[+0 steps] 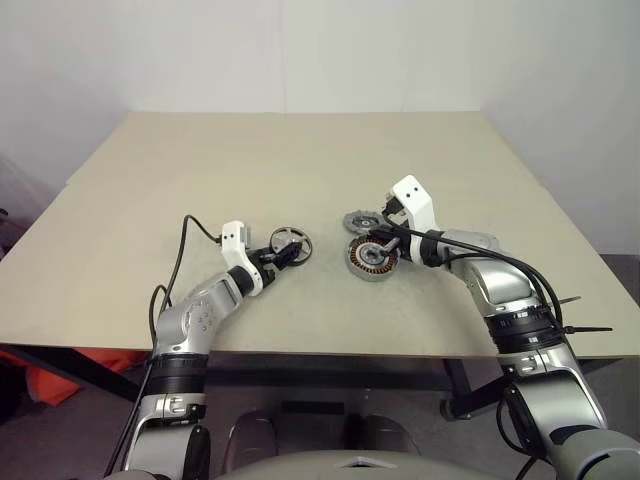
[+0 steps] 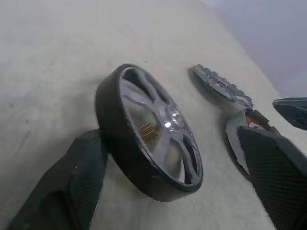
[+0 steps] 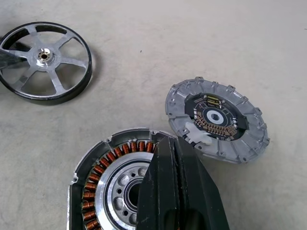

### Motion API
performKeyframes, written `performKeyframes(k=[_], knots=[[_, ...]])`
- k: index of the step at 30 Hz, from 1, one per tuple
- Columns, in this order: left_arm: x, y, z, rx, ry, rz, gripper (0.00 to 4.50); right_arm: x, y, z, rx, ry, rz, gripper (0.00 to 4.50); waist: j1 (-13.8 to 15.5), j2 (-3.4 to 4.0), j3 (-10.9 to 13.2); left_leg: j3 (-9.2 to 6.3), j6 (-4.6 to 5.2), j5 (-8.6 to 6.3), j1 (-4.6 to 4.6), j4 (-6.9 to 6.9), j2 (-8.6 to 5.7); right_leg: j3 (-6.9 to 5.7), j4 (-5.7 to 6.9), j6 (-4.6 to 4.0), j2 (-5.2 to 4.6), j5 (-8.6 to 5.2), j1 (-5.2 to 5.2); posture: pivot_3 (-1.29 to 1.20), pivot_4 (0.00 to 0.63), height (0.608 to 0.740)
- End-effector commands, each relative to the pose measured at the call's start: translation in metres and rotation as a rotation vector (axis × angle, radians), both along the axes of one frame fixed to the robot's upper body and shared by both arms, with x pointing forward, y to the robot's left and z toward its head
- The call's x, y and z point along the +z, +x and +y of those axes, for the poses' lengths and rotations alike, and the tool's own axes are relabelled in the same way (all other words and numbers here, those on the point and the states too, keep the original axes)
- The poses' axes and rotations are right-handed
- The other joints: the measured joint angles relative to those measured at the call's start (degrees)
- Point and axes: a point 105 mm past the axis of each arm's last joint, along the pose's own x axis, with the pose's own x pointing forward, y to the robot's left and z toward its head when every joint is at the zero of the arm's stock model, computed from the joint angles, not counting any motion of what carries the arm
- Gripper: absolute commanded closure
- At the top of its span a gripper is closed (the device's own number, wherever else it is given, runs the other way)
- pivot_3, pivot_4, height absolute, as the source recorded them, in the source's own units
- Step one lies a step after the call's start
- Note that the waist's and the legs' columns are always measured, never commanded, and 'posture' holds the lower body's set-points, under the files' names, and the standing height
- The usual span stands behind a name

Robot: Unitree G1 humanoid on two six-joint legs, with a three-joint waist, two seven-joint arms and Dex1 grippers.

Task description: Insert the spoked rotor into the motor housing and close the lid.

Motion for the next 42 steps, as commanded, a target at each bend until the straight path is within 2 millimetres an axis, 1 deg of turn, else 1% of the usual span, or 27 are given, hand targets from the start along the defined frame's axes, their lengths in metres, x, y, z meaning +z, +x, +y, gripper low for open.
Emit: performKeyframes(k=[1,5,11,14,16,18,22,24,27,30,33,37,40,42], knots=[[0.007,0.004,0.002,0.034,-0.056,0.010,1.61,0.025,0.006,0.000,0.000,0.020,-0.084,4.50,0.0,0.00,0.0,0.00,0.00,0.00,-0.01,0.00,0.00,0.00,-0.01,0.00,0.00,0.00,0.00,0.00,0.000,0.740],[0.007,0.005,0.003,0.064,-0.112,0.034,1.61,0.025,0.007,0.000,-0.004,0.020,-0.085,4.50,0.0,0.00,0.0,-0.01,0.02,-0.01,-0.08,0.01,0.00,-0.03,-0.10,0.00,0.00,0.00,0.00,0.00,0.000,0.740],[0.005,0.003,0.005,0.077,-0.136,0.057,1.61,0.026,0.008,-0.006,-0.004,0.015,-0.083,4.50,0.0,0.00,0.0,-0.01,0.04,-0.02,-0.09,0.01,0.01,-0.04,-0.12,0.00,0.00,0.00,-0.01,0.00,0.000,0.740],[0.002,0.002,0.005,0.080,-0.146,0.074,2.13,0.029,0.008,-0.012,0.004,0.008,-0.087,4.50,0.1,0.00,0.0,-0.01,0.05,-0.03,-0.11,0.01,0.00,-0.04,-0.14,0.01,0.00,0.00,-0.01,0.00,0.000,0.740],[0.000,0.002,0.003,0.077,-0.149,0.090,2.73,0.031,0.004,-0.018,0.036,0.008,-0.086,4.50,0.1,0.00,0.0,-0.01,0.06,-0.03,-0.13,0.01,0.00,-0.05,-0.16,0.01,0.00,0.00,-0.01,0.00,0.000,0.740],[-0.002,0.002,0.002,0.080,-0.150,0.100,2.73,0.033,-0.007,-0.023,0.098,0.042,-0.067,4.50,0.2,0.00,0.0,-0.01,0.09,-0.05,-0.14,0.02,0.00,-0.05,-0.19,0.01,0.00,0.00,0.00,0.00,0.000,0.740],[-0.005,0.001,0.002,0.073,-0.134,0.107,2.73,0.025,-0.022,-0.040,0.155,0.011,-0.031,4.50,0.5,-0.01,0.0,-0.01,0.15,-0.08,-0.18,0.03,0.01,-0.07,-0.25,0.03,-0.01,0.00,0.01,0.00,0.000,0.740],[-0.006,0.001,0.000,0.064,-0.134,0.112,2.73,0.026,-0.027,-0.046,0.184,0.010,-0.030,4.50,0.5,0.00,0.0,-0.01,0.16,-0.08,-0.19,0.03,0.00,-0.07,-0.25,0.04,-0.01,0.00,0.00,0.00,0.000,0.740],[-0.005,0.000,-0.004,0.041,-0.147,0.110,2.73,0.025,-0.032,-0.050,0.215,0.005,-0.034,4.50,0.3,0.07,-0.1,0.01,0.16,-0.07,-0.17,0.05,-0.01,-0.08,-0.25,0.04,0.00,0.00,0.00,0.00,0.000,0.740],[-0.001,0.001,-0.009,0.010,-0.160,0.096,3.28,0.022,-0.033,-0.051,0.221,-0.005,-0.034,4.50,0.4,0.07,-0.1,0.00,0.14,-0.05,-0.17,0.11,-0.05,-0.14,-0.25,0.04,0.00,-0.01,0.01,0.00,0.000,0.740],[0.007,0.001,-0.014,-0.028,-0.191,0.084,4.02,0.020,-0.033,-0.050,0.219,-0.006,-0.036,4.50,0.4,0.22,-0.2,0.00,0.14,-0.05,-0.09,0.16,-0.05,-0.17,-0.26,0.05,-0.05,-0.01,0.14,0.00,0.000,0.740],[0.022,-0.002,-0.026,-0.109,-0.248,0.077,4.07,0.015,-0.033,-0.051,0.216,-0.023,-0.033,4.50,0.4,0.27,-0.3,0.00,0.16,-0.04,-0.11,0.17,-0.09,-0.24,-0.26,0.05,-0.07,0.00,0.14,0.00,0.000,0.740],[0.038,-0.002,-0.035,-0.174,-0.322,0.067,4.07,0.012,-0.035,-0.056,0.212,-0.050,-0.028,4.50,0.5,0.27,-0.3,-0.02,0.17,-0.05,-0.20,0.17,-0.08,-0.29,-0.26,0.06,-0.08,0.00,0.09,0.00,0.000,0.740],[0.043,0.000,-0.039,-0.188,-0.338,0.069,4.07,0.012,-0.035,-0.060,0.207,-0.066,-0.027,4.50,0.7,0.27,-0.3,-0.04,0.22,-0.06,-0.34,0.17,-0.06,-0.33,-0.27,0.05,-0.15,0.00,0.00,0.00,0.000,0.740]])
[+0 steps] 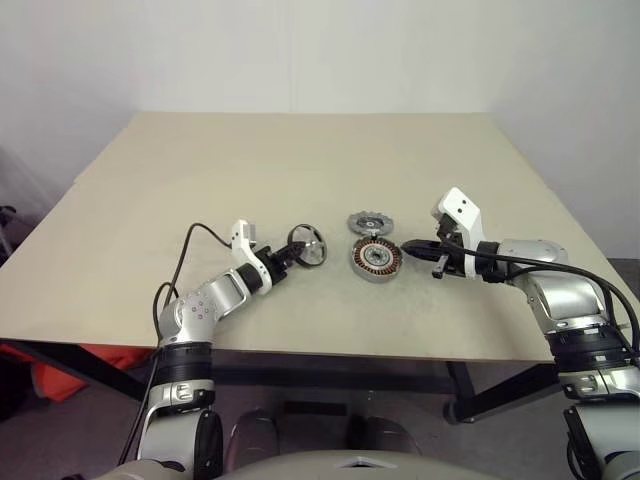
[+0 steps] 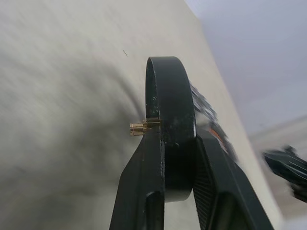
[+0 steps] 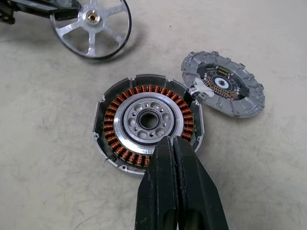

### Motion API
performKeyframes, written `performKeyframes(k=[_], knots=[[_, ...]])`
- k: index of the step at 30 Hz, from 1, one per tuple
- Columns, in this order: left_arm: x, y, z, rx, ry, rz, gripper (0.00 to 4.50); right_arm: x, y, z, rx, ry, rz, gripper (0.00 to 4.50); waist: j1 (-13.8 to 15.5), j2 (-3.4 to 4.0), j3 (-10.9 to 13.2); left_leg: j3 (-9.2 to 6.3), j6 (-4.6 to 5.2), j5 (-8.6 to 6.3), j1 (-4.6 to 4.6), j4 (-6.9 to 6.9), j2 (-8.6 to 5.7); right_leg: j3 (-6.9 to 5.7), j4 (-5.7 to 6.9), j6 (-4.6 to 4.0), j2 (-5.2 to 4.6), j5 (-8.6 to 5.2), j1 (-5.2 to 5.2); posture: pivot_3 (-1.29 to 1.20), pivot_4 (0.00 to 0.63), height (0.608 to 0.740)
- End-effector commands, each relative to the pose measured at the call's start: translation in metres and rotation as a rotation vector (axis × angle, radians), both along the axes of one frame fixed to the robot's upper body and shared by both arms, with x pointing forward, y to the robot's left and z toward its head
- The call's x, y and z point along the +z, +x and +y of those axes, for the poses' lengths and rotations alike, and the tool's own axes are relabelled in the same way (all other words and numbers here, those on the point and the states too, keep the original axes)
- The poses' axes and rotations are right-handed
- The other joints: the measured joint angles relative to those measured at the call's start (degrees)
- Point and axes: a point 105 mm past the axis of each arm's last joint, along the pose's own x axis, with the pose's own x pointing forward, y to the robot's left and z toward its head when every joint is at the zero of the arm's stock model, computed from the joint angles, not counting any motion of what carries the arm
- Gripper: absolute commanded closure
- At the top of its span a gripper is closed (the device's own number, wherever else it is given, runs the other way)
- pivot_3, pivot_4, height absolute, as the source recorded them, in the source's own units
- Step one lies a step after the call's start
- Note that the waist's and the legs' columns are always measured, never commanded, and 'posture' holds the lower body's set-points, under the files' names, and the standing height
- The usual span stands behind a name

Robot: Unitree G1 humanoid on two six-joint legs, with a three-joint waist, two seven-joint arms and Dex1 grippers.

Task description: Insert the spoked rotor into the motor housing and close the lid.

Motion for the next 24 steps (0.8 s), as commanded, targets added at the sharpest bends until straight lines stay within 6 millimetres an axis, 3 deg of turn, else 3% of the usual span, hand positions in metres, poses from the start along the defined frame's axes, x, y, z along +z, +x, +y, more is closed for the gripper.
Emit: performKeyframes(k=[1,10,24], knots=[[0.031,0.008,-0.011,-0.051,-0.080,-0.072,4.07,0.007,0.001,-0.007,-0.002,-0.030,-0.038,4.50,0.1,0.00,0.0,0.00,0.03,-0.01,-0.07,0.00,0.00,-0.01,0.00,0.00,-0.03,0.00,-0.05,0.00,0.000,0.740],[0.064,0.016,-0.031,-0.088,-0.425,-0.022,4.07,0.001,-0.003,-0.029,-0.052,-0.130,-0.037,4.50,0.3,0.00,0.0,0.02,0.38,0.00,-0.13,0.00,-0.13,-0.03,0.00,0.09,-0.24,-0.05,-0.07,0.00,0.000,0.740],[0.039,0.005,-0.095,-0.307,-0.472,0.208,4.07,0.001,-0.018,-0.042,-0.051,-0.179,-0.041,4.50,1.3,0.00,0.0,0.01,0.46,-0.03,-0.18,0.00,-0.42,-0.09,-0.06,0.29,-0.33,-0.06,-0.07,0.00,0.000,0.740]])
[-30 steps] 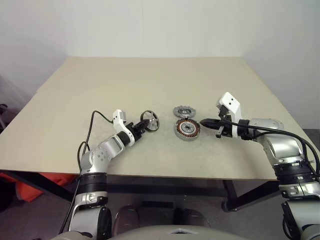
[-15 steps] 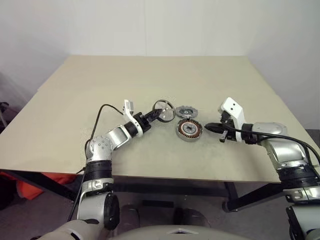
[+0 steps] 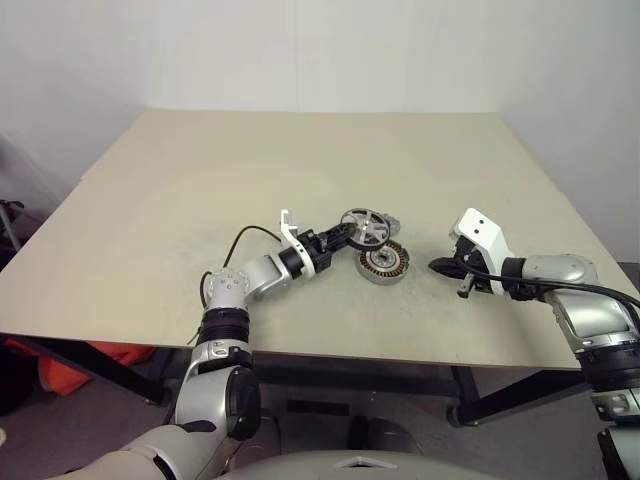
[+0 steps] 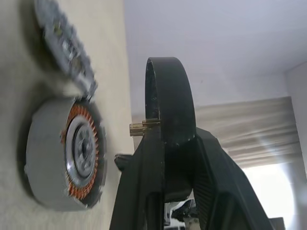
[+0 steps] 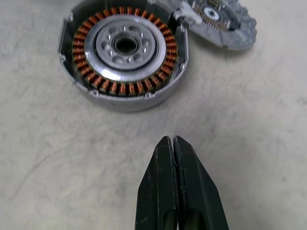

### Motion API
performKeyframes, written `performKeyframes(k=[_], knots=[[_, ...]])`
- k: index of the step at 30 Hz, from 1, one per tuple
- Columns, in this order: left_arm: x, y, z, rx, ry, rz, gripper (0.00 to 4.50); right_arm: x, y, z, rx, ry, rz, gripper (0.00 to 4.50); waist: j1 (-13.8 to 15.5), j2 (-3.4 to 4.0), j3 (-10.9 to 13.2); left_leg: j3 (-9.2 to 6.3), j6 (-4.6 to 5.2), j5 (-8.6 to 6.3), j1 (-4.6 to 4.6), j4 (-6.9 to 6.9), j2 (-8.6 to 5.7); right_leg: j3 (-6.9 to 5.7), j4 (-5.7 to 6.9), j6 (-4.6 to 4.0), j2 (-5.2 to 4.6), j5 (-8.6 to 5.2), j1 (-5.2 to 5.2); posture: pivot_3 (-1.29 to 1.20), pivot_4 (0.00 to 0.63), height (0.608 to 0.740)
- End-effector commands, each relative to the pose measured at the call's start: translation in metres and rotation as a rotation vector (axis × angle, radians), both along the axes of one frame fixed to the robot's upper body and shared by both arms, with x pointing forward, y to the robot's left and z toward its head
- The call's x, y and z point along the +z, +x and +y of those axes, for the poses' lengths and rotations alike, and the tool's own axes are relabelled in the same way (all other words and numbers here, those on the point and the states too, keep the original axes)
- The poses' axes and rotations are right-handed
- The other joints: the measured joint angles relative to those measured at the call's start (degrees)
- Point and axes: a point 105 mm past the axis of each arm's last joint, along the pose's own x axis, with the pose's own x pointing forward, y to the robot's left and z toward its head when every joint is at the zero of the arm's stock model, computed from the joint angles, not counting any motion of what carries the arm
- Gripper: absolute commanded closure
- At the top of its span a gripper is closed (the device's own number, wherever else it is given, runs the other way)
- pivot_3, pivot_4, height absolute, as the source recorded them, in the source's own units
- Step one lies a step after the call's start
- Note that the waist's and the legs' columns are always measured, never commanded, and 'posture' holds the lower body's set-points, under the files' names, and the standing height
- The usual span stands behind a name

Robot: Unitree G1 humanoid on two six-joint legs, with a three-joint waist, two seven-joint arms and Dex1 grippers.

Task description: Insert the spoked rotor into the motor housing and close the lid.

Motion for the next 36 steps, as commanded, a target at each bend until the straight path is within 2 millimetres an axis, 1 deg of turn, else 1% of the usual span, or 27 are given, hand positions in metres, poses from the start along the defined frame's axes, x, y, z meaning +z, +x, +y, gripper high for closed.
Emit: performKeyframes(k=[1,8,11,16,24,33,36], knots=[[0.014,-0.001,-0.022,-0.073,-0.024,-0.045,4.07,0.022,0.001,0.000,0.013,-0.006,-0.081,4.50,0.0,0.00,0.0,0.00,0.01,-0.01,-0.01,0.00,-0.01,0.00,-0.01,0.02,-0.01,0.00,0.00,0.00,0.000,0.740],[0.012,-0.001,-0.046,-0.134,-0.032,-0.044,4.07,0.024,-0.003,-0.003,-0.011,-0.010,-0.091,4.50,0.2,0.00,0.0,-0.01,0.10,-0.06,-0.03,0.00,-0.12,0.01,-0.05,0.15,-0.10,-0.02,0.00,0.00,0.000,0.740],[0.013,0.000,-0.051,-0.144,-0.036,-0.046,4.07,0.024,-0.005,-0.003,-0.018,-0.009,-0.094,4.50,0.3,0.00,0.0,-0.01,0.16,-0.09,-0.05,0.00,-0.18,0.01,-0.06,0.20,-0.16,-0.04,0.00,0.00,0.000,0.740],[0.006,-0.001,-0.062,-0.167,-0.005,-0.041,4.07,0.027,-0.004,-0.001,-0.024,-0.005,-0.105,4.50,0.3,0.00,0.0,-0.02,0.27,-0.16,-0.07,0.00,-0.37,0.01,-0.06,0.33,-0.34,-0.09,0.01,0.00,0.000,0.740],[-0.004,-0.002,-0.067,-0.184,0.040,-0.026,4.07,0.029,-0.003,0.000,-0.028,0.000,-0.115,4.50,0.4,0.02,0.0,-0.03,0.53,-0.29,-0.09,-0.01,-0.45,0.02,-0.04,0.52,-0.68,-0.19,0.02,0.00,0.000,0.740],[-0.003,-0.008,-0.073,-0.230,0.032,-0.029,4.07,0.030,-0.002,0.002,-0.030,0.004,-0.123,4.50,0.7,0.03,0.0,-0.02,0.67,-0.34,-0.08,-0.01,-0.56,0.03,0.02,0.57,-0.83,-0.21,0.03,0.00,0.000,0.740],[-0.007,-0.010,-0.076,-0.239,0.047,-0.022,4.07,0.031,-0.002,0.002,-0.033,0.003,-0.125,4.50,0.9,0.04,0.0,0.00,0.67,-0.33,-0.07,-0.01,-0.56,0.04,0.04,0.57,-0.83,-0.21,0.03,0.00,0.000,0.740]])
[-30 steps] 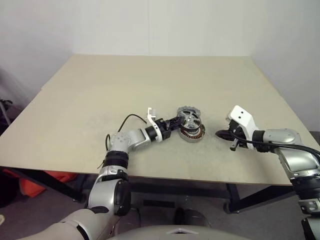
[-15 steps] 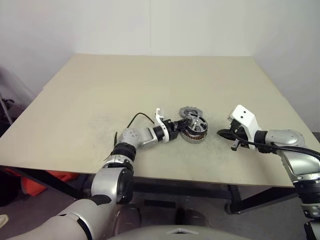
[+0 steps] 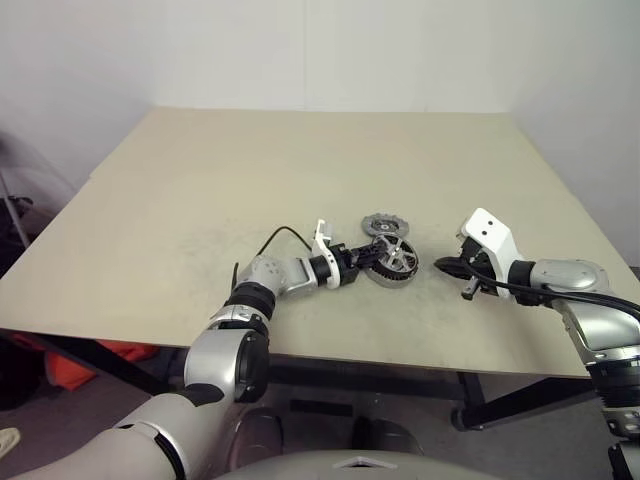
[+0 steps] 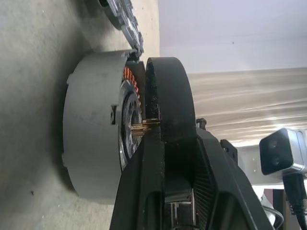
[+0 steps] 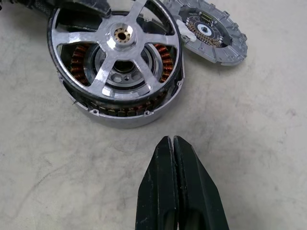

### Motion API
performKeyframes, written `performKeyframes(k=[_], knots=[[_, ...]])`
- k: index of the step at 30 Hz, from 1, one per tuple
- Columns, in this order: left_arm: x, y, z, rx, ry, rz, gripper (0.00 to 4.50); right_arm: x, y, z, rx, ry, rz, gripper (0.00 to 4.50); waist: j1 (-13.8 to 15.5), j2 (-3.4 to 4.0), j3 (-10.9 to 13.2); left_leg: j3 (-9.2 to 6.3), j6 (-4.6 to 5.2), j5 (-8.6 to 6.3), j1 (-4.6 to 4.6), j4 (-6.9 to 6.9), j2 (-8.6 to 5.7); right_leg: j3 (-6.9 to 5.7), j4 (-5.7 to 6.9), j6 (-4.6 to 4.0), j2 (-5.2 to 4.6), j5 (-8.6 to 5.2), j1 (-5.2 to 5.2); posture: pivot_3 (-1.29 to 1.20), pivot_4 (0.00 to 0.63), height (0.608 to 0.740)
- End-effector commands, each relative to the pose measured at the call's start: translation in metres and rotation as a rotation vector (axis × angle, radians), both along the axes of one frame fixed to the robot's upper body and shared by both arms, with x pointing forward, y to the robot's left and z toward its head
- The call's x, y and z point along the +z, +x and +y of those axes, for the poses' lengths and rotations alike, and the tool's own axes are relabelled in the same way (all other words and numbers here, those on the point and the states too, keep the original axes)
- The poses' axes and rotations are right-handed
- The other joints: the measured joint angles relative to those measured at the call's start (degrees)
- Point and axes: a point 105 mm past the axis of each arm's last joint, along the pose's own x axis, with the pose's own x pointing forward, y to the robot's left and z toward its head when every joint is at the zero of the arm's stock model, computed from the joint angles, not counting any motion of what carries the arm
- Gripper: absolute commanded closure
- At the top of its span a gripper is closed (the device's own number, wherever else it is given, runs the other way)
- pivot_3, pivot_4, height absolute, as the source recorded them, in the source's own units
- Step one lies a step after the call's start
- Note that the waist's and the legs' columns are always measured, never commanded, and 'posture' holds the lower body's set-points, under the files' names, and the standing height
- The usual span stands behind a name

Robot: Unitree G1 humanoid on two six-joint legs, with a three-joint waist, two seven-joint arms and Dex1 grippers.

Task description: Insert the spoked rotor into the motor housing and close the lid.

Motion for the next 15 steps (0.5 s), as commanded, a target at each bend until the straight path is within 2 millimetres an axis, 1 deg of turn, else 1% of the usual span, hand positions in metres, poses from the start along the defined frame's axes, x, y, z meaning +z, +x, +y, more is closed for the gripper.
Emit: performKeyframes(k=[1,7,9,13,15], knots=[[0.018,-0.009,-0.030,-0.073,-0.050,-0.031,4.07,0.021,0.004,0.002,0.010,0.003,-0.076,4.50,0.1,0.01,0.0,0.01,0.00,0.00,0.01,0.00,0.00,0.01,0.00,0.00,0.00,0.00,0.01,0.00,0.000,0.740],[0.012,-0.005,-0.028,-0.050,-0.007,-0.035,4.07,0.020,0.005,0.002,0.006,0.005,-0.078,4.50,0.4,0.04,0.0,0.01,0.01,0.00,0.04,0.00,0.00,0.02,0.02,0.00,0.00,0.00,0.04,0.00,0.000,0.740],[0.010,-0.004,-0.028,-0.044,0.008,-0.040,3.32,0.020,0.005,0.003,0.006,0.005,-0.080,4.50,0.4,0.06,0.0,0.01,0.01,0.00,0.08,0.00,0.00,0.02,0.02,0.00,0.00,0.00,0.09,0.00,0.000,0.740],[0.008,0.000,-0.024,-0.024,0.028,-0.031,2.14,0.021,0.007,0.004,0.009,0.007,-0.084,4.50,0.5,0.09,-0.1,0.01,0.02,0.02,0.25,0.01,-0.05,0.01,0.02,0.00,-0.08,0.00,0.29,0.00,0.000,0.740],[0.008,0.003,-0.020,-0.006,0.030,-0.033,2.14,0.021,0.008,0.005,0.012,0.009,-0.087,4.50,0.5,0.10,-0.1,0.01,0.05,0.05,0.31,0.01,-0.11,0.01,0.02,0.01,-0.13,0.00,0.38,0.00,0.000,0.740]])
